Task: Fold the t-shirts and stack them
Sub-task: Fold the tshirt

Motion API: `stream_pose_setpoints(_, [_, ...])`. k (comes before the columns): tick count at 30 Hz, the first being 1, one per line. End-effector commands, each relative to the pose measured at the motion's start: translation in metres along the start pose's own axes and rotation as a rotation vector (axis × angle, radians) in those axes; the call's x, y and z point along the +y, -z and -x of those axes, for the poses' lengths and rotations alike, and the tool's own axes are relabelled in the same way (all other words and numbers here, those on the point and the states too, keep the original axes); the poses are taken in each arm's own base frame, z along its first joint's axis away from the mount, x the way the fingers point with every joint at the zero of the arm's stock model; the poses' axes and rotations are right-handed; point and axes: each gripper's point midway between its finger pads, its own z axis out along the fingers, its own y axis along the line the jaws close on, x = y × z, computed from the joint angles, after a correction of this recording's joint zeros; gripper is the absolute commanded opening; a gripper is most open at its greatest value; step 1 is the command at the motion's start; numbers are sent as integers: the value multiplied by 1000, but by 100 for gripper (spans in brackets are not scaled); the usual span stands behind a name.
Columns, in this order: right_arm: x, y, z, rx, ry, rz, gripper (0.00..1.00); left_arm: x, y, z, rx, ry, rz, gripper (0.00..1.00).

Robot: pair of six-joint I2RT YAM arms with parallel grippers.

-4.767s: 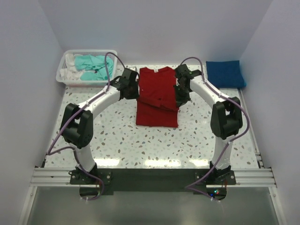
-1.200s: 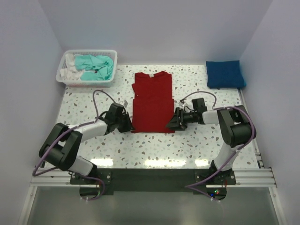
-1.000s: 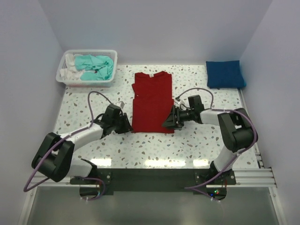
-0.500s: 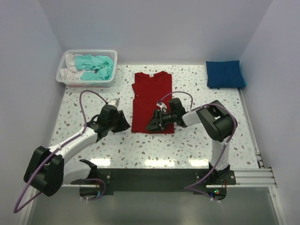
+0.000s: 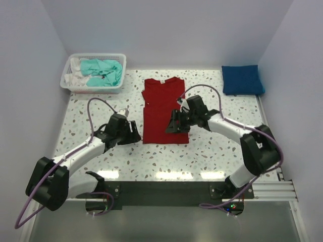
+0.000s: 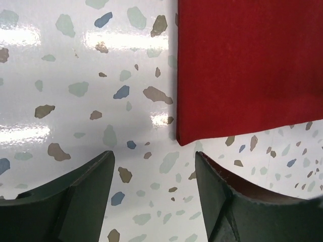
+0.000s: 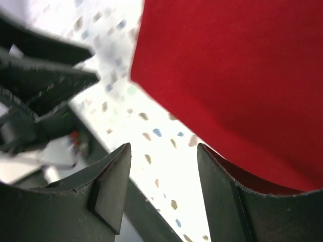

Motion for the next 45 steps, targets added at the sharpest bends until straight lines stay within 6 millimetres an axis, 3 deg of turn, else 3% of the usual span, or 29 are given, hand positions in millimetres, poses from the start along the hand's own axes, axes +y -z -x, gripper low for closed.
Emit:
stream_pose_setpoints(1, [-44, 57, 4, -56, 28, -436, 59, -8, 3, 11, -15, -34, -10, 71])
stream_pose_setpoints(4, [-72, 90, -3, -90, -5, -661, 58, -15, 0, 9, 6, -63, 3, 77])
stream_pose_setpoints(7, [-85, 97, -13, -86, -26, -728, 56, -18, -4, 9, 5, -91, 23, 82])
stream_pose_setpoints(14, [-94, 82, -16, -61, -59, -738, 53, -24, -8, 11, 15, -124, 48, 83])
stream_pose_setpoints(22, [-96, 52, -15, -14, -55, -730, 51, -23, -10, 13, 28, -138, 78, 83])
stream_pose_setpoints(37, [-129, 39, -44, 59, -18, -896, 46, -23, -12, 11, 58, -165, 97, 84])
stream_pose_setpoints(45, [-132, 35, -50, 100, 3, -889, 23, -25, -13, 2, 112, -201, 127, 84])
